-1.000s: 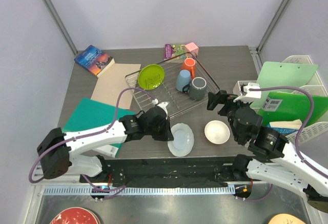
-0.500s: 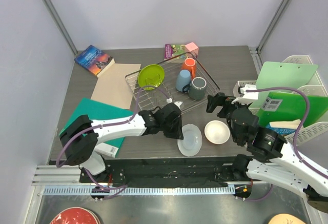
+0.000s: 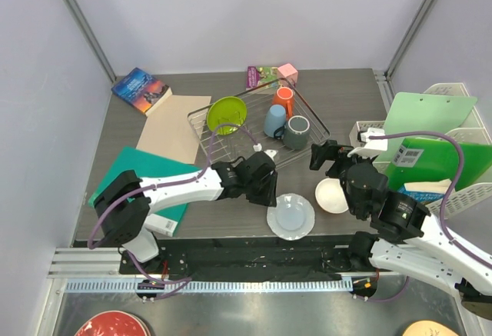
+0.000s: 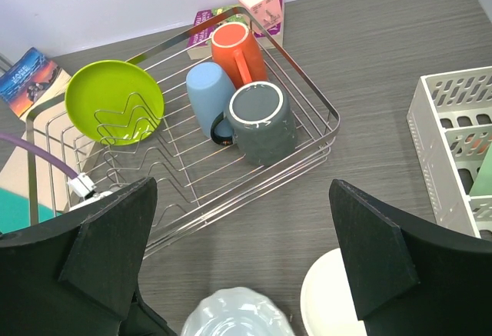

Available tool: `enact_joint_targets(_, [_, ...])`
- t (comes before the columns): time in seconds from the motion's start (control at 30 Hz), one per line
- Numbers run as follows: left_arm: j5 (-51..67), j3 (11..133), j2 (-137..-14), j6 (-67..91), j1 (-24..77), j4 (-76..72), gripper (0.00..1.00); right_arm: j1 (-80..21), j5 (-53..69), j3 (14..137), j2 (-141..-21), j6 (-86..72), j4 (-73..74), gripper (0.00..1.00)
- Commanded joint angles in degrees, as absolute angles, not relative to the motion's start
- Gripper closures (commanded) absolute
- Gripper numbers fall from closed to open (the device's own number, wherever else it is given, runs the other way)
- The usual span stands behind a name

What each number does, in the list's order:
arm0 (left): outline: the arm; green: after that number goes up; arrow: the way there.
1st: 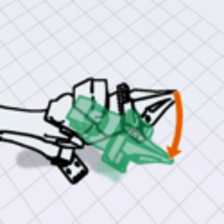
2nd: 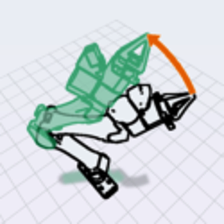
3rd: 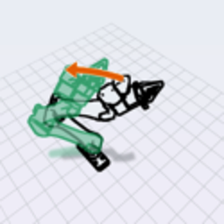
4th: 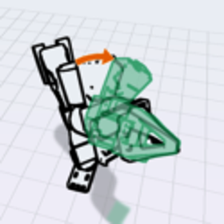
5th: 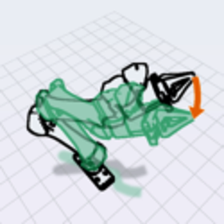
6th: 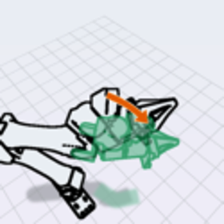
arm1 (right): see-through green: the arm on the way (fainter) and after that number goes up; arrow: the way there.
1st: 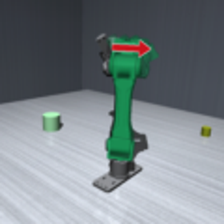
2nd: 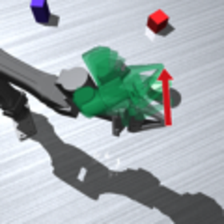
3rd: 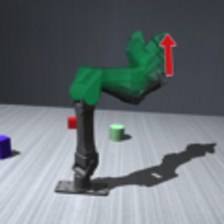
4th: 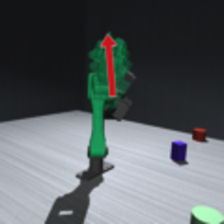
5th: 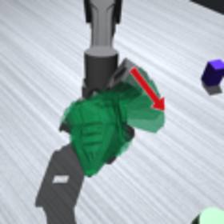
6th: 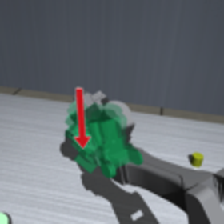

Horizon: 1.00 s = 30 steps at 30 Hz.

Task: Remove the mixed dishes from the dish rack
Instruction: Place the plate at the center of the board.

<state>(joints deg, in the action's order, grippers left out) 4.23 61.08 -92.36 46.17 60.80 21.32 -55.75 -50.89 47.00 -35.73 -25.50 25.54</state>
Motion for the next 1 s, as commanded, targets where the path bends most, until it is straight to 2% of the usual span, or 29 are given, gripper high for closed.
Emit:
enact_joint_targets(0.0, [0.7,63.5,-88.3,43.6,61.1,25.7,0.69,-55.8,-51.2,46.9,-35.4,-26.5,24.5,0.01])
enact_joint_targets(0.37, [-18.4,73.7,-74.6,32.7,60.9,41.6,0.64,-55.8,-52.0,48.5,-33.9,-25.6,25.0,0.01])
enact_joint_targets(0.5, [-25.5,78.2,-72.0,29.6,58.2,43.9,0.62,-55.7,-51.9,48.0,-33.7,-25.6,25.0,0.01])
enact_joint_targets(0.53, [-25.7,79.5,-71.8,29.2,54.4,43.8,0.61,-55.8,-52.0,47.8,-33.7,-25.8,25.0,0.01])
enact_joint_targets(0.67, [-20.8,79.7,-73.2,26.6,42.0,38.0,0.6,-55.7,-51.7,46.1,-34.0,-26.5,24.9,0.01])
enact_joint_targets(0.77, [-22.8,77.4,-77.3,15.8,39.3,31.0,0.6,-55.8,-51.8,45.4,-34.0,-26.5,24.4,0.01])
enact_joint_targets(0.8, [-24.1,76.6,-78.5,7.6,39.3,24.2,0.6,-55.8,-51.8,45.3,-34.0,-26.4,24.3,0.01])
enact_joint_targets(0.9, [-23.7,73.2,-83.7,-10.5,38.8,12.0,0.69,-55.7,-51.9,45.0,-34.2,-25.8,23.9,0.01])
enact_joint_targets(0.97, [-15.0,75.2,-88.6,-14.5,35.9,10.5,0.73,-55.8,-52.1,45.1,-34.1,-25.5,23.6,0.01])
